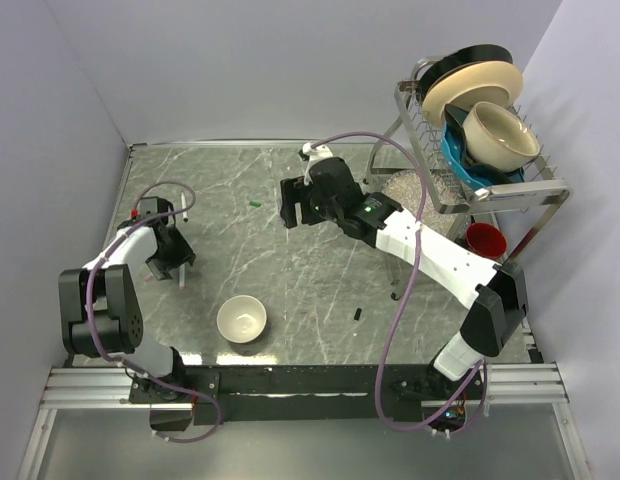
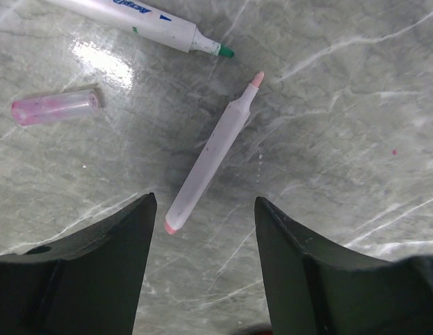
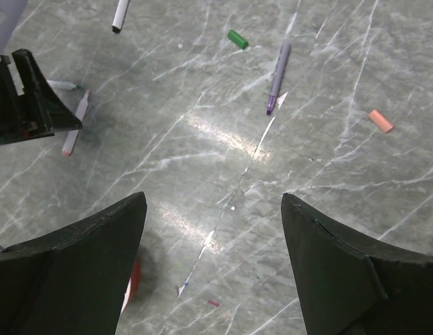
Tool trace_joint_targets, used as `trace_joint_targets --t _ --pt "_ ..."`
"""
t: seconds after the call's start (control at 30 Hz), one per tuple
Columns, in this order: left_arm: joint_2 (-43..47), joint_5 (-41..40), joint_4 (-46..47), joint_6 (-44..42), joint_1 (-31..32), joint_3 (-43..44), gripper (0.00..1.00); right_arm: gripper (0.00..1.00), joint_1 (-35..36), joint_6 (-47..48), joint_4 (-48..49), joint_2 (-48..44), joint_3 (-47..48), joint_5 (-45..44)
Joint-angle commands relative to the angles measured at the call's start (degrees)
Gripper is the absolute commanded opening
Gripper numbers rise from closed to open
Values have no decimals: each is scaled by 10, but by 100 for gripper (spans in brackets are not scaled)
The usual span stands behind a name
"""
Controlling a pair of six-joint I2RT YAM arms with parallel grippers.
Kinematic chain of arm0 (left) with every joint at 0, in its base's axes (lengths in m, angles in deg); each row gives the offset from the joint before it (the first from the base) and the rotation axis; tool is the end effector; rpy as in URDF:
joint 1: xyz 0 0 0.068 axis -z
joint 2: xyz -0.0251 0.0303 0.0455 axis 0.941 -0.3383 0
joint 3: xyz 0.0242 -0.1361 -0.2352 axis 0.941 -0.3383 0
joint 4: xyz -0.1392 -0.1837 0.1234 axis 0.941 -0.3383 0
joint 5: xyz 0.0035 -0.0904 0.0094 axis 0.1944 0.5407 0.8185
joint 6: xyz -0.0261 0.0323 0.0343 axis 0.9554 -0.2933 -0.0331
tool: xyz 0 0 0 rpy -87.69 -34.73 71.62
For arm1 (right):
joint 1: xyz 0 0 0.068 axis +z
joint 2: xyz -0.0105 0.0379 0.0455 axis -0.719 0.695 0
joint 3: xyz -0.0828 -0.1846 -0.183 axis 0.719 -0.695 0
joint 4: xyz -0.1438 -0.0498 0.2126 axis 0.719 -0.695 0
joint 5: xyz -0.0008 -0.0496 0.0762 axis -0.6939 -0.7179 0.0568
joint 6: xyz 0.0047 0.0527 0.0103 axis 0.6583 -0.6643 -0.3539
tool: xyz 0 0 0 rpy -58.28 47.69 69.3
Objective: Insert the pens into the pen caps
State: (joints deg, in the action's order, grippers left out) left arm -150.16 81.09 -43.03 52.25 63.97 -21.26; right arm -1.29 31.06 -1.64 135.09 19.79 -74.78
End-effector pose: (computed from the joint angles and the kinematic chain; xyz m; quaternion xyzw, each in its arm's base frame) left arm 0.2792 0.0341 0.1855 -0.3305 0.9257 0.0073 0.1839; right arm 0.2657 0.2579 0.3543 -0.1785 0.8476 0.2220 0.4476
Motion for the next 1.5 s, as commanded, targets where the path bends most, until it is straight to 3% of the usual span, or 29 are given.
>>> trace_joint_targets --t 0.0,0.43,0.57,0.83,1.0,1.03,1.13,1.3,1.47 --pt "-6 8 0 -15 -2 20 64 86 -2 -8 25 -31 -5 9" --pt "-48 1 -5 -21 -2 12 53 83 -1 -28 17 -52 -19 11" --pt "-64 3 -9 -24 -3 14 37 83 -2 -37 9 -63 -20 3" --pt "-5 44 12 -43 0 -3 22 82 -1 -53 22 -95 -53 14" --pt "55 89 34 -49 37 -14 10 82 -1 -63 33 -102 -67 36" --pt "68 87 35 -47 45 -16 2 82 -1 -65 34 -101 -68 44" --pt "83 70 31 -39 73 -16 1 82 -2 -70 37 -93 -68 47" --pt "139 181 58 -47 99 -37 1 81 -1 -89 38 -69 -57 54" --pt "272 308 123 -49 124 -89 3 81 -2 -155 71 -52 -49 115"
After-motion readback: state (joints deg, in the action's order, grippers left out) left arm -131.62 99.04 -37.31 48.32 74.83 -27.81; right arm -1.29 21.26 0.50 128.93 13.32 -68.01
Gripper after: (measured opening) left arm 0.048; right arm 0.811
